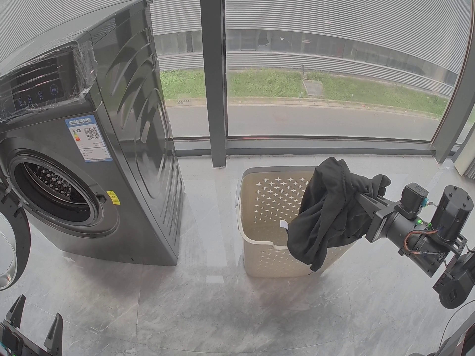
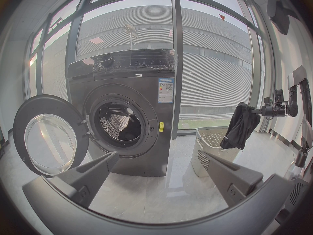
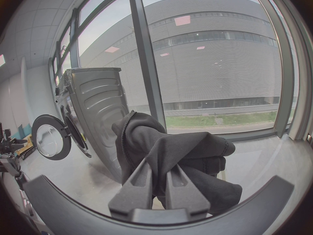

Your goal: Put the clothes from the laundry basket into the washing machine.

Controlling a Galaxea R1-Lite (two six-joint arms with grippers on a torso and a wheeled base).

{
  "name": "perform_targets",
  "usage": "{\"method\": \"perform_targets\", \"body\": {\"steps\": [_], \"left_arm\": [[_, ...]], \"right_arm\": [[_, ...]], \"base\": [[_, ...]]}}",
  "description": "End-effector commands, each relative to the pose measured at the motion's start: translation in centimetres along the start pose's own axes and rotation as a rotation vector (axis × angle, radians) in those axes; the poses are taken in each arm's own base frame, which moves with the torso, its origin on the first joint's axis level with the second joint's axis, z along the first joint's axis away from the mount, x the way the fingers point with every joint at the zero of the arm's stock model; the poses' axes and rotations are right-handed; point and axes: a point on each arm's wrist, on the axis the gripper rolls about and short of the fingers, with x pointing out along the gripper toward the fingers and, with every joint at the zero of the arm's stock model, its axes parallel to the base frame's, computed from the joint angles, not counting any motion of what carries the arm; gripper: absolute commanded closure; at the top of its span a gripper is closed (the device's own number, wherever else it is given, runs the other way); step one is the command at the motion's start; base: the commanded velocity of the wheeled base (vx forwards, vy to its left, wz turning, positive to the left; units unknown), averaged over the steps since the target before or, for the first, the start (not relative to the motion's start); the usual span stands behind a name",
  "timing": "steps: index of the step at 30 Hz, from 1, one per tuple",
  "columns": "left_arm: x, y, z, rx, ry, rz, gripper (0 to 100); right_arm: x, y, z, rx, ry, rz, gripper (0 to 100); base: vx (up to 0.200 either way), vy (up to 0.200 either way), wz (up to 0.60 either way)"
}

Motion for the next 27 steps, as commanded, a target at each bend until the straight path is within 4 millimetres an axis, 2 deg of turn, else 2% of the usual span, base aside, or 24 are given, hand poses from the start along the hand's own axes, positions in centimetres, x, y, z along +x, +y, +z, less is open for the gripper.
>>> {"method": "perform_targets", "body": {"steps": [1,9,27], "left_arm": [[0.0,0.0,-0.4,0.0,-0.002,0.0,0],[0.0,0.0,-0.4,0.0,-0.002,0.0,0],[0.0,0.0,-0.4,-0.005,-0.002,0.0,0]], "right_arm": [[-0.3,0.0,-0.4,-0.003,0.016,-0.022,100],[-0.7,1.1,-0.7,-0.004,0.032,-0.02,100],[-1.3,2.2,-1.3,-0.004,0.059,0.029,100]], "base": [[0.0,0.2,0.0],[0.0,0.2,0.0],[0.0,0.2,0.0]]}}
